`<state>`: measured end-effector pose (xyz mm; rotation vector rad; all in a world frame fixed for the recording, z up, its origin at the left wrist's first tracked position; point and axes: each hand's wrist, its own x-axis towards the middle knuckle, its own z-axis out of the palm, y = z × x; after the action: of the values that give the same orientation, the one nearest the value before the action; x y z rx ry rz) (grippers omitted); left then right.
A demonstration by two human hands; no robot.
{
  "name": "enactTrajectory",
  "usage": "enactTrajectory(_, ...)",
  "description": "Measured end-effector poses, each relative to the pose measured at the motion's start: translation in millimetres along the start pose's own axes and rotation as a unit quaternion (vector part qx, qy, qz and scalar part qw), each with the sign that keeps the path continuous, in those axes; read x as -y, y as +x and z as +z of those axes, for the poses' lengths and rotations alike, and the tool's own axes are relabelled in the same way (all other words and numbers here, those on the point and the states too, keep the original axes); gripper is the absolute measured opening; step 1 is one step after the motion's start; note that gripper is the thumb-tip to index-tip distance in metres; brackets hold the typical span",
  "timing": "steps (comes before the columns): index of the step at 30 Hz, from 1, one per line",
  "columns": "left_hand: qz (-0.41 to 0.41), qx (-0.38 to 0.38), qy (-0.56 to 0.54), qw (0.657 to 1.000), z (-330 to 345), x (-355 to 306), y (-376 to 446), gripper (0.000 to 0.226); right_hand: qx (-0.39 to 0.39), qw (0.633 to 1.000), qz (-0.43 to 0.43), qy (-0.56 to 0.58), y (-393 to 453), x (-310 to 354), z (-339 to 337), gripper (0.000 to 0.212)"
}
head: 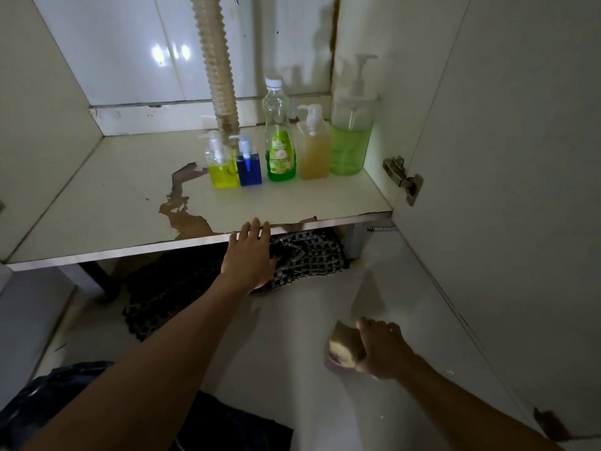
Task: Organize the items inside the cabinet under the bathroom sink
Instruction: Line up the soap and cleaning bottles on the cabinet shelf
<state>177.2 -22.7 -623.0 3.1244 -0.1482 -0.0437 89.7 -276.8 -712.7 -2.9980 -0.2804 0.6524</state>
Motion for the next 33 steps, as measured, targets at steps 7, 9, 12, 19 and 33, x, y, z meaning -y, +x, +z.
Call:
enactTrajectory(7,-0.004,-0.029,-0.011,1.0,10,-4,0,0.077,0.097,0.992,-0.073,0.037,35,29,-176,0.061)
enactTrajectory(9,-0.009,-0.032,-0.017,0.999,12,-7,-2,0.079,0.055,0.996,-0.068,0.018,43,33,-217,0.06)
enactTrajectory(12,-0.012,-0.034,-0.017,0.999,11,-10,-3,0.082,-0.053,0.997,-0.054,-0.007,62,36,-249,0.059)
enactTrajectory(19,-0.014,-0.035,-0.013,0.999,14,-10,-1,0.084,-0.159,0.986,-0.04,-0.028,114,27,-227,0.045)
enactTrajectory(33,-0.04,-0.048,0.018,0.998,32,-16,6,0.078,-0.292,0.944,-0.109,0.104,104,42,-198,0.038)
